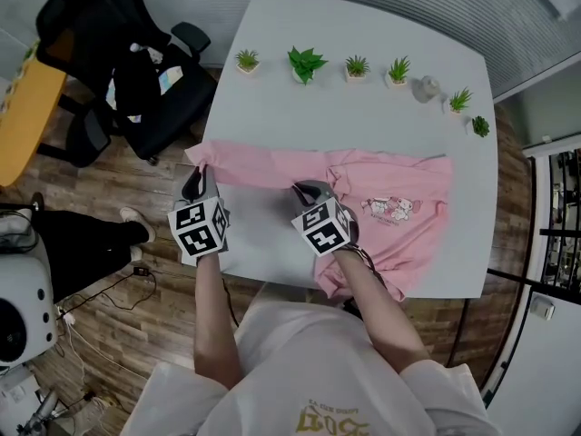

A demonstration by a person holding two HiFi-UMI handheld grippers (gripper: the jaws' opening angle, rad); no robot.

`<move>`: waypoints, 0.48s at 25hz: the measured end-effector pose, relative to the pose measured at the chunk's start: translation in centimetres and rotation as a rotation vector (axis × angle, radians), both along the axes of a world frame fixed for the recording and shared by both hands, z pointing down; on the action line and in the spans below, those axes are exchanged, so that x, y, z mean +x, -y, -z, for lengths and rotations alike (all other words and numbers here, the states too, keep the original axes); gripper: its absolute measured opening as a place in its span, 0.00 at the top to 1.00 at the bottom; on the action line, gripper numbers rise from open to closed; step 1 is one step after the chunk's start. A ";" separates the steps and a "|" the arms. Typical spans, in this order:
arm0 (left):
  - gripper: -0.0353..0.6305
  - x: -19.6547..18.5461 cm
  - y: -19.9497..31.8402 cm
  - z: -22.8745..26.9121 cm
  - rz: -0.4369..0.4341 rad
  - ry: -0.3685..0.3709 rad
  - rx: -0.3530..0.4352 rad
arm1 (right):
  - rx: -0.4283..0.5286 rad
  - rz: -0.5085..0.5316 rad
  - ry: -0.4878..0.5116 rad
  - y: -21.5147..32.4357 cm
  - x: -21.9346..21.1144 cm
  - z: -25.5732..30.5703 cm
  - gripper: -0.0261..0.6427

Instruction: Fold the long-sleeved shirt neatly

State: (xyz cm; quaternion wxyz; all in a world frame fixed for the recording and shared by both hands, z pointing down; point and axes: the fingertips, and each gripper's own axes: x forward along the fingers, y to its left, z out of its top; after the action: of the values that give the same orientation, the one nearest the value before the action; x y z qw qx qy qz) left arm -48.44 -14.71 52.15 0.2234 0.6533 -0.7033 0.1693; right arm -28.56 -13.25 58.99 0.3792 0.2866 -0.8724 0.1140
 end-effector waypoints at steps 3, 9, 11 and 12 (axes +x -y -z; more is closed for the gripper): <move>0.87 0.5 0.3 1.7 -0.014 0.010 0.031 | 0.006 -0.006 0.020 0.0 0.0 0.5 0.92; 0.87 1.6 0.9 4.0 -0.038 0.010 0.082 | 0.023 -0.045 0.058 0.2 0.5 1.6 0.92; 0.87 2.5 1.3 4.9 -0.056 0.012 0.101 | 0.024 -0.065 0.070 0.3 0.9 1.8 0.92; 0.87 2.9 1.4 5.4 -0.066 0.017 0.110 | 0.021 -0.075 0.081 0.4 1.1 1.9 0.92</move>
State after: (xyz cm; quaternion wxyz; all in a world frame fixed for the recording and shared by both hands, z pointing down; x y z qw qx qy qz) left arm -45.54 -16.11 46.77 0.1754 0.6859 -0.6916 0.1431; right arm -27.44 -13.62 57.14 0.3359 0.3183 -0.8768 0.1308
